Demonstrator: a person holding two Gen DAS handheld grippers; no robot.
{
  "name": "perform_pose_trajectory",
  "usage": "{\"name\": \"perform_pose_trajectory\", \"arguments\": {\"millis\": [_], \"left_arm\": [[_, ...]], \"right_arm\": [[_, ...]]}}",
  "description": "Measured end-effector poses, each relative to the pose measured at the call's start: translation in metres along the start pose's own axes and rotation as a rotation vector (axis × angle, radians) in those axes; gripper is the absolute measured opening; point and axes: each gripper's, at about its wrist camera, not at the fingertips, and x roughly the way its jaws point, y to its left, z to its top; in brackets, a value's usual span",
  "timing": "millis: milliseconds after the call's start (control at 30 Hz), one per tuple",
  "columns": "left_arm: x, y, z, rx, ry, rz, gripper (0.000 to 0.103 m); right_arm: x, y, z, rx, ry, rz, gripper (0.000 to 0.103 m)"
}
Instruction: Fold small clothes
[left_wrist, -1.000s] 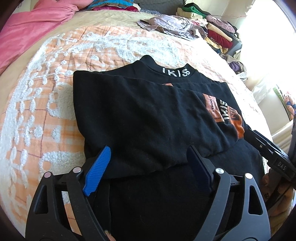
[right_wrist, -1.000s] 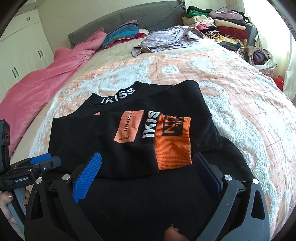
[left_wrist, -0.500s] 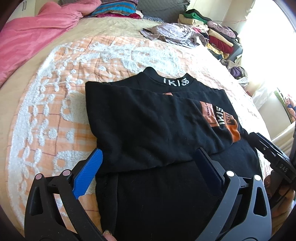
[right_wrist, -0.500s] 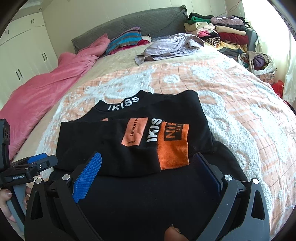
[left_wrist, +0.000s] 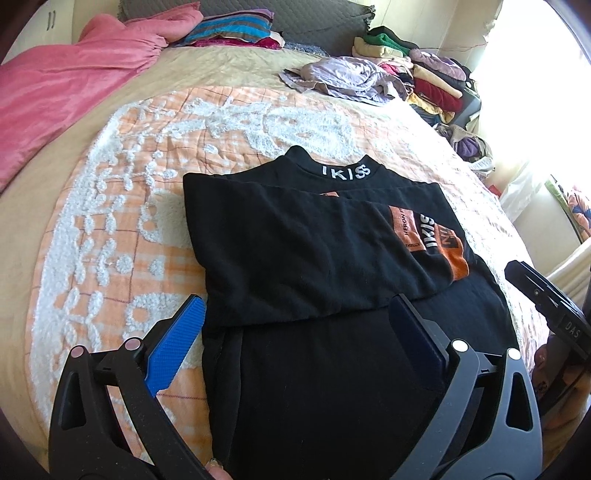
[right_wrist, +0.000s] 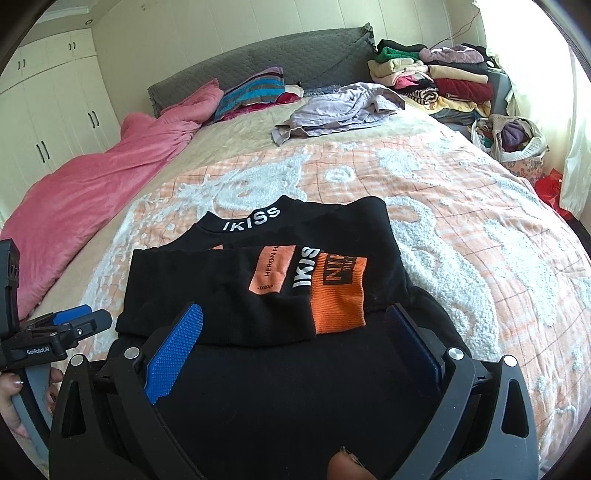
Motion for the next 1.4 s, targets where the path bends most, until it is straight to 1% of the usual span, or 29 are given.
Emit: {"name": "perform_pose_trajectory", "arguments": {"millis": [367,567,900,1400], "left_arm": [[-0.013,0.002,-0.014,0.009,-0.002,0.013,0.093],[-0.018,0.008,-0.023,0.003,0.002,0.022,0.093],[-0.023,0.015,-0.040,0.010,0.020,0.048,0.093],[-0.024,0.017,-0.065,0.015,0.056,0.056,0.093]], "right_arm": [[-0.014,-0.002,-0.009,-0.008,-0.001,-0.005,0.098],[-0.024,-0.006,-0.020,-0.001,-0.002,-0.014,0.098],[-0.036,-0.016,-0.037,0.000,0.014,-0.033,0.098],[-0.043,-0.034,-0.055,0.007,0.046,-0.075,0.098]]}}
